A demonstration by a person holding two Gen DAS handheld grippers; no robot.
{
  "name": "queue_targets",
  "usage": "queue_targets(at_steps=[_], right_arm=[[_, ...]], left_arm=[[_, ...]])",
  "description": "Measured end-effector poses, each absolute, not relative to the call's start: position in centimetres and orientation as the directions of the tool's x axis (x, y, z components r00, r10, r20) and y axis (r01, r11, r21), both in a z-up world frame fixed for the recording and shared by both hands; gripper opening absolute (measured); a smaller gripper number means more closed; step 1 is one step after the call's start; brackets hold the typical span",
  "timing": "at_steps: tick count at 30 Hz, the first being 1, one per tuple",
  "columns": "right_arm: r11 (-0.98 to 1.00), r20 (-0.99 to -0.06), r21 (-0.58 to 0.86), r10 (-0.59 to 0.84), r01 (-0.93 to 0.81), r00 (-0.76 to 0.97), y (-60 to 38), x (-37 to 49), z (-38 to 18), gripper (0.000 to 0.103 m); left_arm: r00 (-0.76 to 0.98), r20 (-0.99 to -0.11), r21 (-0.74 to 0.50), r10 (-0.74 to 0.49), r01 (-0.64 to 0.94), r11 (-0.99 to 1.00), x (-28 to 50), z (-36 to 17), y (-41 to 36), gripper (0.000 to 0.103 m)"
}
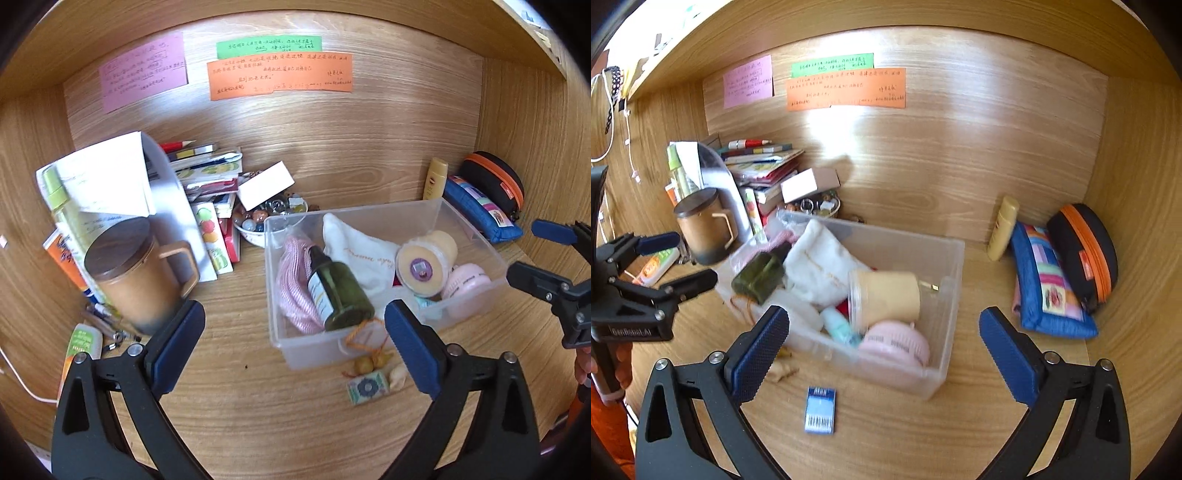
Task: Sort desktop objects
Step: 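Move the right tool to the blue Max card box while the left tool approaches the green-patterned square item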
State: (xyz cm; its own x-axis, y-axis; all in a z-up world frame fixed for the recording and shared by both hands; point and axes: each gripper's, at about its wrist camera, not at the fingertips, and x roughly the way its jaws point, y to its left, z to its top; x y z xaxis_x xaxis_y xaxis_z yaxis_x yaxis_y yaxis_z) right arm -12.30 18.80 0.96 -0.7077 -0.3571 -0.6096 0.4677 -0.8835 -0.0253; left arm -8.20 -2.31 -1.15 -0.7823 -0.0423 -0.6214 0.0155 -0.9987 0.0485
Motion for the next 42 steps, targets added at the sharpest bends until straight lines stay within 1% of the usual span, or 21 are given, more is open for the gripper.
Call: queue_targets(at_steps=[11,14,17,22,25,27,31,35,37,39,40,42], right_arm=[[-0.88,-0.687,-0.025,-0.329,0.474,-0.648,18.6,-9.8,-3.3,0.103],[-0.869,-0.699,0.012,-0.36,0.494,-0.618,18.4,-9.3,-4.2,0.103],[-0.871,-0.71,0.013,-0.354,0.491,-0.609,18.1,-9.3,-4.9,0.103],[-0.856,-0.763,0.041,-0.36,0.515,-0.538,17.4,-10.0,-6.7,0.101],[-0.851,-0.776,0.019,-0.344,0.525,-0.529,16.8,-10.0,-7.7,0.095],[-0.843,-0.785,0.0,-0.333,0.538,-0.522,16.3,-9.9,-8.2,0.088],[-0.827,-0.797,-0.011,-0.332,0.562,-0.504,15.8,-9.9,-9.0,0.086],[-0.818,-0.802,-0.023,-0.328,0.575,-0.498,15.7,-10.0,-9.4,0.074],[-0.815,-0.805,-0.024,-0.327,0.579,-0.495,15.6,-10.2,-9.6,0.074],[-0.814,-0.81,-0.03,-0.321,0.58,-0.492,15.6,-10.3,-9.8,0.073],[-0.812,-0.812,-0.033,-0.318,0.582,-0.489,15.5,-10.4,-9.8,0.071],[-0.808,-0.816,-0.035,-0.316,0.588,-0.483,15.4,-10.6,-10.0,0.063]], left_arm=[[-0.738,-0.674,0.014,-0.029,0.027,-1.0,-6.6,-3.7,-3.2,0.099],[-0.719,-0.694,-0.001,-0.019,0.027,-1.0,-6.5,-4.8,-3.3,0.099],[-0.696,-0.718,-0.024,0.002,0.022,-0.999,-6.7,-6.0,-3.5,0.099],[-0.647,-0.762,-0.047,0.029,0.011,-0.999,-7.3,-8.2,-3.0,0.099],[-0.615,-0.787,-0.053,0.044,-0.003,-0.999,-7.7,-9.4,-2.6,0.099],[-0.6,-0.798,-0.053,0.052,-0.017,-0.998,-7.8,-9.9,-2.2,0.099],[-0.589,-0.805,-0.044,0.065,-0.049,-0.998,-7.8,-10.3,-1.4,0.099],[-0.569,-0.819,-0.044,0.074,-0.066,-0.997,-8.2,-10.8,-0.7,0.099],[-0.557,-0.826,-0.054,0.087,-0.075,-0.996,-8.5,-11.1,-0.4,0.099],[-0.562,-0.825,-0.031,0.068,-0.077,-0.997,-8.7,-11.1,0.0,0.099],[-0.563,-0.823,-0.028,0.067,-0.078,-0.997,-8.8,-11.1,0.1,0.099],[-0.566,-0.822,-0.032,0.069,-0.075,-0.997,-9.0,-11.1,0.2,0.099]])
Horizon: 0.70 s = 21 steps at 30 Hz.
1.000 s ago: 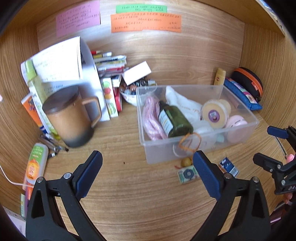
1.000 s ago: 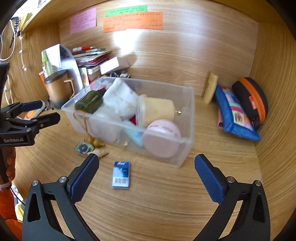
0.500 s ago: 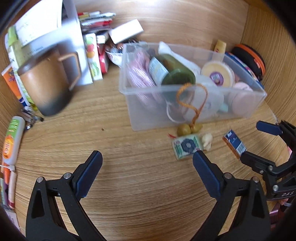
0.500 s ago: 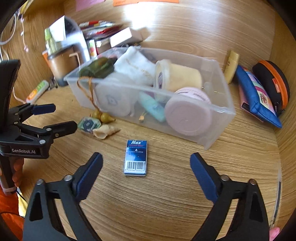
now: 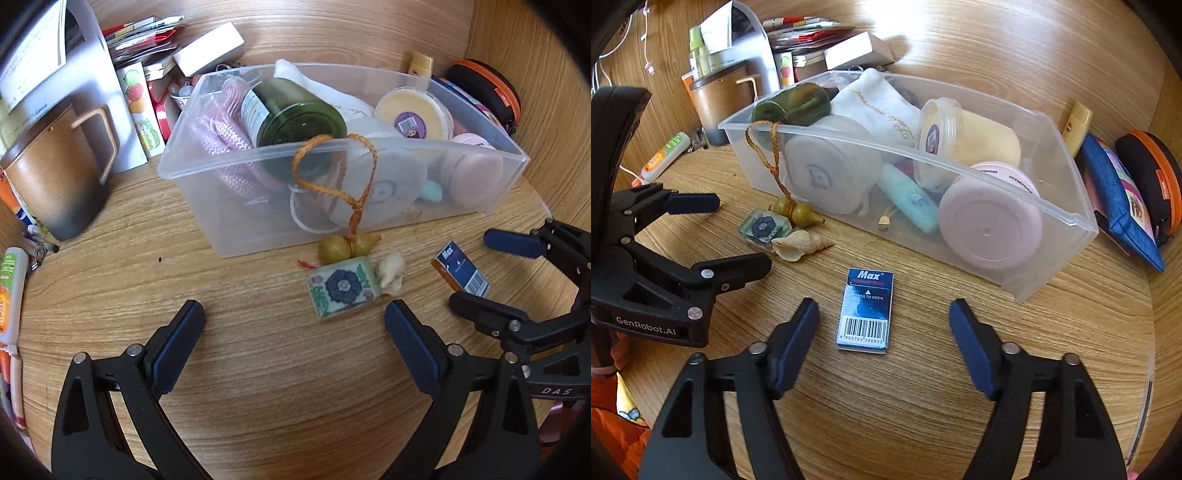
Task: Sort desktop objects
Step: 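Move the right tool to the blue Max card box while the left tool approaches the green-patterned square item, then close the right tool on the Max box while the left tool grasps the green-patterned square item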
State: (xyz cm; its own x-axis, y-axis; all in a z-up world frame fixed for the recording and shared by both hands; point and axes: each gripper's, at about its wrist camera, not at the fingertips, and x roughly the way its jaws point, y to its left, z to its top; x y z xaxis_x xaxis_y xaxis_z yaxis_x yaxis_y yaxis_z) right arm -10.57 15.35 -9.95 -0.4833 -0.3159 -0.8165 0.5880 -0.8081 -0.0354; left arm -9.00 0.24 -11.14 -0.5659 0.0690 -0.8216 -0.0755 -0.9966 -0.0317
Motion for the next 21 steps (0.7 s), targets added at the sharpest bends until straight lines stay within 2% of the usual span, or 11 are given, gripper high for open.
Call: queue_targets(at_steps=[7,11,13,15,21], right_arm=[[-0.805,-0.816,-0.03,-0.322,0.592,-0.479,15.1,-10.7,-10.1,0.06],[-0.796,-0.813,-0.017,-0.341,0.605,-0.472,15.0,-10.7,-10.0,0.053],[-0.791,-0.811,-0.014,-0.349,0.612,-0.47,14.9,-10.6,-10.0,0.048],[-0.785,-0.807,-0.014,-0.357,0.619,-0.47,14.9,-10.6,-9.9,0.039],[-0.771,-0.803,-0.013,-0.371,0.636,-0.466,14.8,-10.6,-9.8,0.028]], left_arm=[[-0.57,-0.821,-0.006,0.037,-0.056,-0.998,-9.7,-11.4,0.4,0.099],[-0.573,-0.818,-0.009,0.037,-0.052,-0.999,-10.0,-11.4,0.3,0.099],[-0.577,-0.816,-0.01,0.037,-0.051,-0.999,-10.0,-11.4,0.3,0.097],[-0.58,-0.814,-0.007,0.039,-0.057,-0.998,-10.1,-11.3,0.5,0.095],[-0.594,-0.803,-0.002,0.052,-0.085,-0.996,-9.5,-11.1,1.1,0.082]])
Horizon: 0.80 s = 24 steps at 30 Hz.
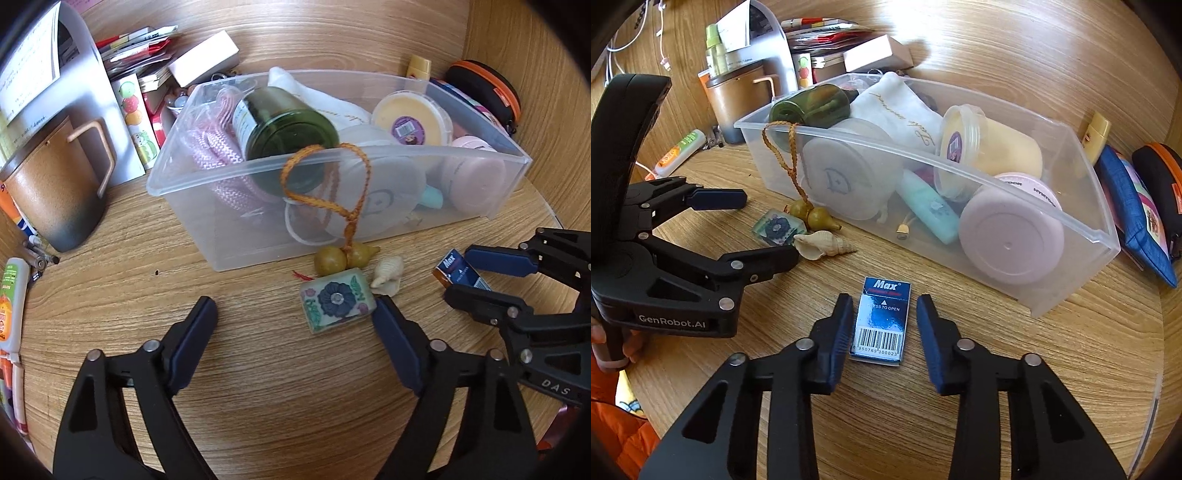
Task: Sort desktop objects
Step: 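Close the right tool on the Max box while the left tool grasps the green-patterned square item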
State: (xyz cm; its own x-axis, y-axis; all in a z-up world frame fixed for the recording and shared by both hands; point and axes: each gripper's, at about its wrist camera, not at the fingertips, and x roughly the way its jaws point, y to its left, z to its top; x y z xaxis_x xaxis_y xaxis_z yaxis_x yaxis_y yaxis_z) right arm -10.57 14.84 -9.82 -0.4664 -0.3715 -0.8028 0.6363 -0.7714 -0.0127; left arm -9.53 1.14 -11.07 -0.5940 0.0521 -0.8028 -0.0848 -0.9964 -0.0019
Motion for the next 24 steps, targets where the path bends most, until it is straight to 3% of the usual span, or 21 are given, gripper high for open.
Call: queue_targets(at_steps=[10,14,18,24], right_arm=[[-0.767,-0.798,-0.005,-0.384,0.642,-0.465,15.1,-10.5,-9.7,0.025],[-0.776,-0.794,0.007,-0.388,0.631,-0.468,15.5,-10.4,-9.6,0.025],[-0.784,-0.782,0.034,-0.408,0.62,-0.472,16.2,-10.4,-9.1,0.025],[-0.791,-0.756,0.067,-0.438,0.609,-0.486,17.2,-10.4,-8.2,0.025]], left_arm=[[-0.609,-0.793,0.054,0.015,-0.095,-0.994,-9.3,-10.6,2.7,0.064],[-0.607,-0.794,0.017,0.028,-0.069,-0.997,-9.6,-10.8,2.3,0.059],[-0.606,-0.794,0.006,0.04,-0.073,-0.997,-9.5,-10.7,2.2,0.041],[-0.609,-0.792,0.004,0.038,-0.066,-0.998,-8.9,-10.5,2.0,0.033]])
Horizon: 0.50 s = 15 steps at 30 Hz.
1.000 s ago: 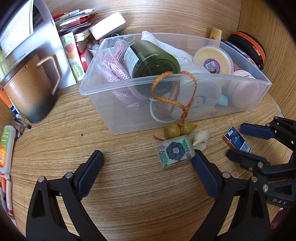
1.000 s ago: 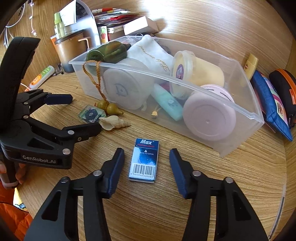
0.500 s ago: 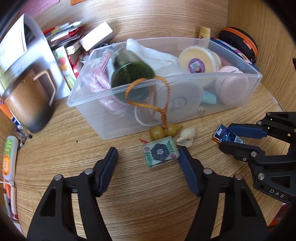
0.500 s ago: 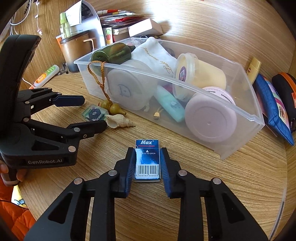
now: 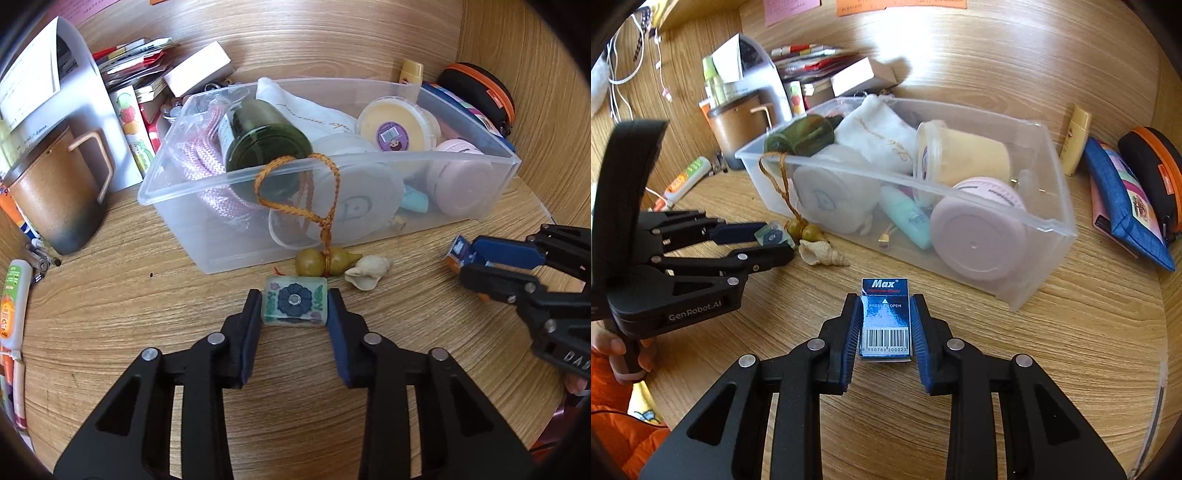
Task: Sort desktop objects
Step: 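Close the right tool on the Max box while the left tool grasps the green-patterned square item, then lift and carry the Max box and square item over the clear box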
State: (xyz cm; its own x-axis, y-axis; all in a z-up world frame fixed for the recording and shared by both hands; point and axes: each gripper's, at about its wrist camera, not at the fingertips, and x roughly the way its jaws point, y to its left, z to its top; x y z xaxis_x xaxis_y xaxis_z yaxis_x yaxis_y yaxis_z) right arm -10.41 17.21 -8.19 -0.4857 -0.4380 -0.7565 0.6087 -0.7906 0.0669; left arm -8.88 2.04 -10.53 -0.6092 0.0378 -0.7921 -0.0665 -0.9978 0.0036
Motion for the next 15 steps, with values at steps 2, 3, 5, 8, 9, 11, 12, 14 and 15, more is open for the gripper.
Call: queue_targets(at_steps=[2,3,5,8,9,11,12,14,15], right_arm=[[-0.793,-0.75,0.073,-0.443,0.605,-0.49,17.5,-10.3,-7.9,0.025],[-0.793,-0.746,0.076,-0.447,0.604,-0.493,17.7,-10.3,-7.7,0.025],[-0.793,-0.74,0.084,-0.455,0.603,-0.495,18.0,-10.3,-7.4,0.025],[-0.794,-0.731,0.087,-0.462,0.602,-0.503,18.3,-10.1,-6.9,0.025],[-0.794,-0.727,0.091,-0.466,0.602,-0.505,18.4,-10.1,-6.8,0.025],[-0.792,-0.719,0.093,-0.472,0.603,-0.51,18.6,-9.9,-6.4,0.025],[-0.794,-0.716,0.092,-0.472,0.601,-0.514,18.8,-9.8,-6.2,0.025],[-0.794,-0.71,0.092,-0.475,0.601,-0.519,18.9,-9.6,-5.9,0.025],[-0.794,-0.708,0.092,-0.477,0.601,-0.521,19.0,-9.6,-5.8,0.025]], left_arm=[[-0.61,-0.791,0.004,0.031,-0.056,-0.998,-8.6,-10.5,1.8,0.033],[-0.611,-0.791,0.004,0.028,-0.051,-0.999,-8.5,-10.5,1.7,0.033],[-0.615,-0.788,-0.001,0.025,-0.04,-0.999,-8.1,-10.5,1.5,0.033],[-0.62,-0.785,-0.01,0.025,-0.027,-1.0,-7.6,-10.2,1.2,0.033],[-0.624,-0.781,-0.01,0.024,-0.025,-1.0,-7.3,-10.0,1.2,0.033],[-0.639,-0.769,-0.012,0.024,-0.022,-1.0,-6.7,-9.4,1.0,0.033],[-0.643,-0.765,-0.014,0.025,-0.022,-1.0,-6.5,-9.2,1.0,0.033],[-0.653,-0.757,-0.021,0.031,-0.023,-1.0,-6.2,-8.7,0.8,0.033],[-0.655,-0.755,-0.022,0.031,-0.022,-1.0,-6.2,-8.6,0.7,0.033]])
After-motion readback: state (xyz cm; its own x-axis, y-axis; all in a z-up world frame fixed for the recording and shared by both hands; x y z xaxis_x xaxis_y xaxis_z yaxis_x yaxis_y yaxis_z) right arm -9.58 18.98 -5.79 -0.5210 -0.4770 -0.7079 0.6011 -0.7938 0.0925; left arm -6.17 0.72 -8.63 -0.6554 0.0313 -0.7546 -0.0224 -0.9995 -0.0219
